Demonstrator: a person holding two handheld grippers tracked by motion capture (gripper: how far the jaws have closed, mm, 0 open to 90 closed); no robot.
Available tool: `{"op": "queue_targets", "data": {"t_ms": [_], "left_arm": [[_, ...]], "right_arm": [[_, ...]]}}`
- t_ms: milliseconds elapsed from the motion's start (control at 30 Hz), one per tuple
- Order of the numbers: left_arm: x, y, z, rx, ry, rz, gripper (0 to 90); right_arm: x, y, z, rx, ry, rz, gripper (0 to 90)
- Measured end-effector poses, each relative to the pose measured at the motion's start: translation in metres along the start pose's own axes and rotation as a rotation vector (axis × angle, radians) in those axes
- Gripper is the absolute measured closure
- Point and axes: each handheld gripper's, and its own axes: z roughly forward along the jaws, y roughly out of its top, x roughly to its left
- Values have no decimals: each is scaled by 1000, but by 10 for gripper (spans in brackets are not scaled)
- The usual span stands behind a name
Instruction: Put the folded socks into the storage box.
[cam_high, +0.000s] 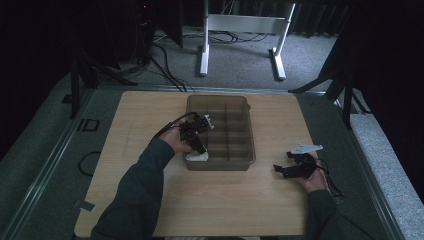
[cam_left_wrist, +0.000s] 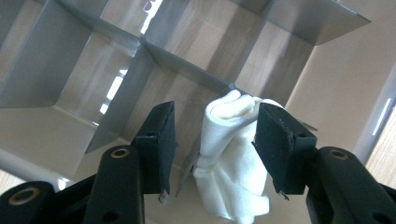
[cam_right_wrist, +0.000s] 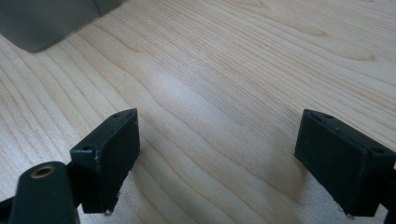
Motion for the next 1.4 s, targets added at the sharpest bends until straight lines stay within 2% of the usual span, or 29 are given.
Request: {"op": "queue_targets", "data": {"t_ms": [33,100,133,467,867,1267,1400], "left_arm": [[0,0,1,3,-7,5,539],[-2,0,2,13,-15,15,565],[-2,0,2,17,-18,19,617],[-10,-1,1,48,-24,49,719],[-18,-2,-3,65,-23,82,749],[-21,-1,8,116,-10,94,788],[-20,-1,10,119,-9,87,795]], "right_arm": [[0,0,0,0,0,0,135],[0,0,0,0,0,-1,136],[0,0,0,0,0,0,136],[0,0,0,0,-1,-1,136],[0,0,0,-1,-1,-2,136],[0,0,0,-2,-1,-4,136],[0,0,0,-1,-1,-3,136]]}}
